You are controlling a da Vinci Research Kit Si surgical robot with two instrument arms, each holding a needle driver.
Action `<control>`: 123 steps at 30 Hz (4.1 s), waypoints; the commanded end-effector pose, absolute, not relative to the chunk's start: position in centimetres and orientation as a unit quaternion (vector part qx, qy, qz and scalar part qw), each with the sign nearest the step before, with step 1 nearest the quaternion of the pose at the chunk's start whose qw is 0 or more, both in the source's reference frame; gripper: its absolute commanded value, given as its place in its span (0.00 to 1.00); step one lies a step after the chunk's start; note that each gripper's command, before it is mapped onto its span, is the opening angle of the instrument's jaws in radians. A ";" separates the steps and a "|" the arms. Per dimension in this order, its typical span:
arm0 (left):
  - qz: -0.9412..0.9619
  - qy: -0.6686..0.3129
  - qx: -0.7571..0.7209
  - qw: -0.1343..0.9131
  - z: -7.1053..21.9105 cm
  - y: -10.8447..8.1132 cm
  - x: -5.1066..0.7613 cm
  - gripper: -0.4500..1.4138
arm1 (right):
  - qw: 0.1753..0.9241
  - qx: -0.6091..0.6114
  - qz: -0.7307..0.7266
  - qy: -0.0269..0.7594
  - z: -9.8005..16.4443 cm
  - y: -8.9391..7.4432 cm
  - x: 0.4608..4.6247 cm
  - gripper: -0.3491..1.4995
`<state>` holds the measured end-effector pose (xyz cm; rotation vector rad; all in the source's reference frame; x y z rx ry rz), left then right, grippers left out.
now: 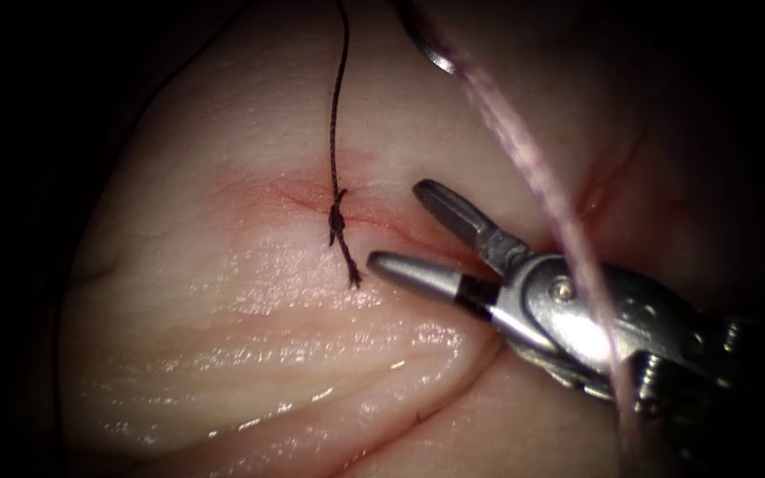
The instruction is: Wound Closure
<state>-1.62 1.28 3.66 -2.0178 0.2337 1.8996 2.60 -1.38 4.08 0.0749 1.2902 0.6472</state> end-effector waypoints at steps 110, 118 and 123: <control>0.754 0.191 -0.628 0.030 3.7 1.3 -3.71 0.00 | 0.835 -0.075 0.213 0.501 3.8 -0.9 0.18 0.00; 0.787 0.207 -0.579 -0.057 4.3 1.3 -4.27 0.00 | 0.872 -0.111 0.152 0.452 3.8 -0.9 -0.14 0.00; 0.800 0.193 -0.560 -0.091 4.6 1.3 -4.43 0.58 | 0.874 -0.115 0.147 0.449 3.8 -0.8 -0.15 0.01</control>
